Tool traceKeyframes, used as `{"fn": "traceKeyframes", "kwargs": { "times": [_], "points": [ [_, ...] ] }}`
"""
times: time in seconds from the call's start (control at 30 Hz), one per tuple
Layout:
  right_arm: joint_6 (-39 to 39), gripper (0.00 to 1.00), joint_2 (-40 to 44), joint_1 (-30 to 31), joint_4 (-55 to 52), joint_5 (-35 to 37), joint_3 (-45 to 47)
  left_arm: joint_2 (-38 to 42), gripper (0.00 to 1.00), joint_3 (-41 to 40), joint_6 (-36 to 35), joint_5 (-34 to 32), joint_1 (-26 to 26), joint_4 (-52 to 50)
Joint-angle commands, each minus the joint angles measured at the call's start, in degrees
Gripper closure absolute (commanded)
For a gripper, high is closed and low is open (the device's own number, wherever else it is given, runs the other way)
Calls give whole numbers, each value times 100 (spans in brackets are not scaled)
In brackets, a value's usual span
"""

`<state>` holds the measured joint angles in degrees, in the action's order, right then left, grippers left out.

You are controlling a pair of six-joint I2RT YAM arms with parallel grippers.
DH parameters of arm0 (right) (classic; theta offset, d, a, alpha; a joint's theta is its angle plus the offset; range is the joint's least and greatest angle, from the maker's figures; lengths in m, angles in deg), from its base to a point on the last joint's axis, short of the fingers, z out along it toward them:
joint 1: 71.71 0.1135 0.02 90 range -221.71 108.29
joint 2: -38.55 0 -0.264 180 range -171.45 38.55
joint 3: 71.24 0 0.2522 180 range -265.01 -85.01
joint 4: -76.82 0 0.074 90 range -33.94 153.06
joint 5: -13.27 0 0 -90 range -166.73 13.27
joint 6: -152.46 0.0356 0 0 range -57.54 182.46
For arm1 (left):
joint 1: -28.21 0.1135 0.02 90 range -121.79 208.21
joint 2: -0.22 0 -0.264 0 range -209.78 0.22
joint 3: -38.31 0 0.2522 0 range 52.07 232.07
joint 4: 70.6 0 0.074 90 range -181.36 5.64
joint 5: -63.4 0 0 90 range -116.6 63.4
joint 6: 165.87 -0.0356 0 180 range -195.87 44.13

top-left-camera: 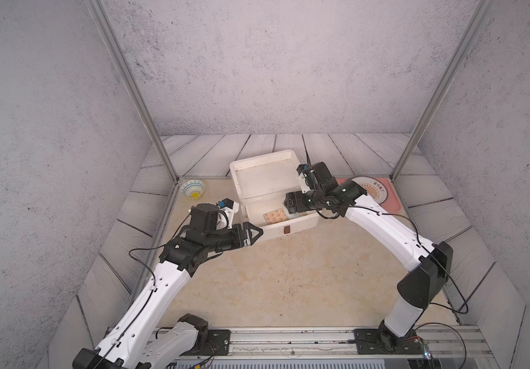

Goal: Please put the sticky notes in the drawer by color
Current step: Place the sticky notes in the drawer, then close the drawer in the storage box.

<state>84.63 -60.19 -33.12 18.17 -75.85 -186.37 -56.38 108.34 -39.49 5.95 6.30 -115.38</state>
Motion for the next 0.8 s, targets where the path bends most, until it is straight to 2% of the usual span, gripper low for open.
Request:
{"fn": "traceKeyframes", "kwargs": {
  "times": [0.0,0.07,0.17,0.27,0.4,0.57,0.77],
  "points": [
    [-87,10,444,0,-180,-45,157,64,24,-54,-26,52,36,79],
    [-111,13,571,-1,-271,-102,241,18,24,2,-112,43,62,17],
    [-84,26,960,23,-392,-517,536,-128,24,314,-379,-32,234,-243],
    [22,44,1643,126,188,-811,1514,-439,24,841,-596,-126,569,-396],
    [191,59,2385,214,750,-851,2648,-1343,25,2075,-837,-205,894,-735],
    [348,59,2805,332,1015,-833,3282,-2357,29,3251,-746,-418,899,-524],
    [393,59,2603,578,1325,-912,3504,-3501,35,4282,-480,-405,841,-208]
  ]
}}
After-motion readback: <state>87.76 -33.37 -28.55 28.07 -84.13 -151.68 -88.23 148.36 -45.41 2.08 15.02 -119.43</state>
